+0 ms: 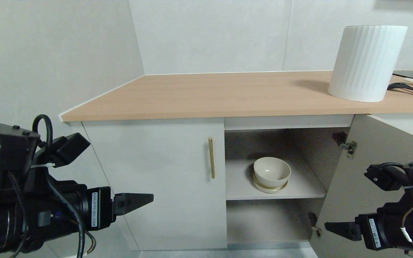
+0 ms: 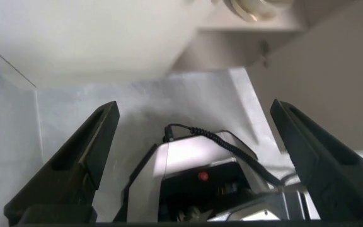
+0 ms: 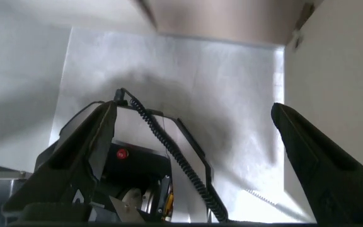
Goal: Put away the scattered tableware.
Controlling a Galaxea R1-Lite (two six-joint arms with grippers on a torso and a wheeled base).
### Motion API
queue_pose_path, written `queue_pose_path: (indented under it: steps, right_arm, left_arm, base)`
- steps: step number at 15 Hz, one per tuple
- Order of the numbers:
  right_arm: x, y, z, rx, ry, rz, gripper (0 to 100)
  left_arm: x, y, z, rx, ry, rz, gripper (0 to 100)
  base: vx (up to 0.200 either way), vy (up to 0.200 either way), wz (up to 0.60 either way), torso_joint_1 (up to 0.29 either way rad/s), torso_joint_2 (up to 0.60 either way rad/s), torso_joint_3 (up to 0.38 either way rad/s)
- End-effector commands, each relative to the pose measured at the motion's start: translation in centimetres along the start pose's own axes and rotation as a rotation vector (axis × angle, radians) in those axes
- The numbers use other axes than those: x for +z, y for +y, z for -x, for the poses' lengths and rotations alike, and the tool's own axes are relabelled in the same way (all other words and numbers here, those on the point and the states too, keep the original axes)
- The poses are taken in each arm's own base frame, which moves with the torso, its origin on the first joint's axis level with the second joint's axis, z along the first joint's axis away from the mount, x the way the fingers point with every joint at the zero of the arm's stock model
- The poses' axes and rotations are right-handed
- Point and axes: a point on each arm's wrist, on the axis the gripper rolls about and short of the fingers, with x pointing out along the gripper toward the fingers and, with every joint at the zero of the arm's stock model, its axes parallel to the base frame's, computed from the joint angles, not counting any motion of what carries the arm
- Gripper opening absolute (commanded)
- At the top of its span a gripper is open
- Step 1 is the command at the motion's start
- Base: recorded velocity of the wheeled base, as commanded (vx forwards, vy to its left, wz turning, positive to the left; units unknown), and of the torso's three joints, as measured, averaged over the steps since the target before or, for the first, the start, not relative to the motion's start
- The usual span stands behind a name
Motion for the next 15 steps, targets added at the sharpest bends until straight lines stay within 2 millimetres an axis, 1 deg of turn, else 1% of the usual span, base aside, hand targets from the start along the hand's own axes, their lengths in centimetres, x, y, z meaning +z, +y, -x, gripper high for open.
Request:
queue_pose_path:
  steps: [1,15]
  right_arm:
    - [0.0,-0.01,-0.11,-0.002,0.004,0.0,100]
    - [-0.06,0.01,-0.05,0.001,0.005,0.001,100]
  left_arm:
    - [-0.03,0.03,-0.19,0.004,0.006,0.001,100]
    - [-0.07,-0.05,-0.23,0.001,0.009,-0.002,100]
  base:
    - [-0.2,0.0,0.0,-0.002,0.0,0.007]
    - [-0.2,0.0,0.0,0.003,0.0,0.001]
